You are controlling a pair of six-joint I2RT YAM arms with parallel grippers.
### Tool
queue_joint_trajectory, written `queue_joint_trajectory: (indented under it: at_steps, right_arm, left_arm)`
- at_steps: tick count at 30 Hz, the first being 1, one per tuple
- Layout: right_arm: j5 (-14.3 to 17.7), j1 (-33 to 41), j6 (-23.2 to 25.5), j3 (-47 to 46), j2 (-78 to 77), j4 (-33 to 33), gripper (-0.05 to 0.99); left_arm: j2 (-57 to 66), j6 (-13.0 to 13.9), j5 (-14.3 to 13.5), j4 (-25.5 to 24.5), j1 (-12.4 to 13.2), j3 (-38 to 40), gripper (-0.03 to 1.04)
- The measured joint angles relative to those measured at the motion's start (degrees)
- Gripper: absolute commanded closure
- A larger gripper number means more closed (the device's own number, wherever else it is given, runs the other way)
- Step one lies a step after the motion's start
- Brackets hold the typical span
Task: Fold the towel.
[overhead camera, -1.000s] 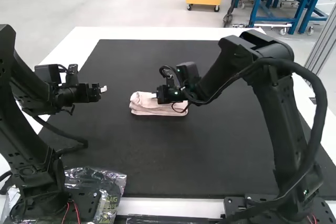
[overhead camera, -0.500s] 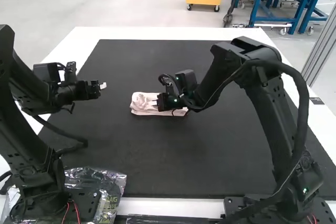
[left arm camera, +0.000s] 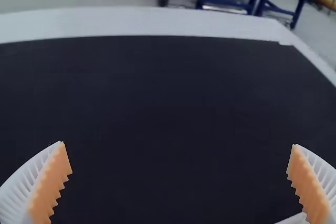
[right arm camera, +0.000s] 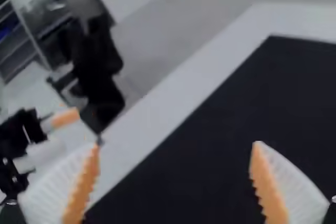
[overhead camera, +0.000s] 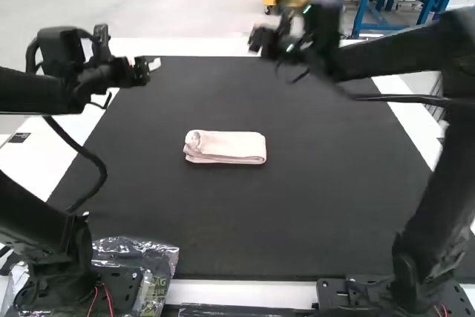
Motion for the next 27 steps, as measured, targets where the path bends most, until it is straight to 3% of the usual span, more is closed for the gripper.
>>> queue_joint_trajectory:
  at_steps: [4,10,14,19,27]
  right_arm:
    - [4.17,-4.57,-2.6,-0.15,-14.12,-6.05,0.01]
    - [10.8,-12.5,-6.29,-6.67,-37.33,-8.72,0.01]
    - [13.46,-17.51,-7.37,-11.32,-52.68,-12.66,0.01]
    - [14.45,-22.64,-7.98,-14.93,-68.63,-19.74,0.01]
    - [16.31,-25.22,-8.15,-16.7,-86.62,-25.75,0.01]
  left_arm:
    - [-4.28,-1.31,-0.52,-4.0,-3.65,4.09,0.04]
    - [-14.47,-2.34,-4.22,-8.04,-8.74,6.8,0.04]
    - [-22.75,-2.54,-6.29,-12.22,-9.01,6.84,0.04]
    - [-33.24,-2.56,-8.37,-16.44,-9.03,5.9,0.04]
    - [-56.85,-2.54,-13.7,-20.87,-9.01,-0.68,0.04]
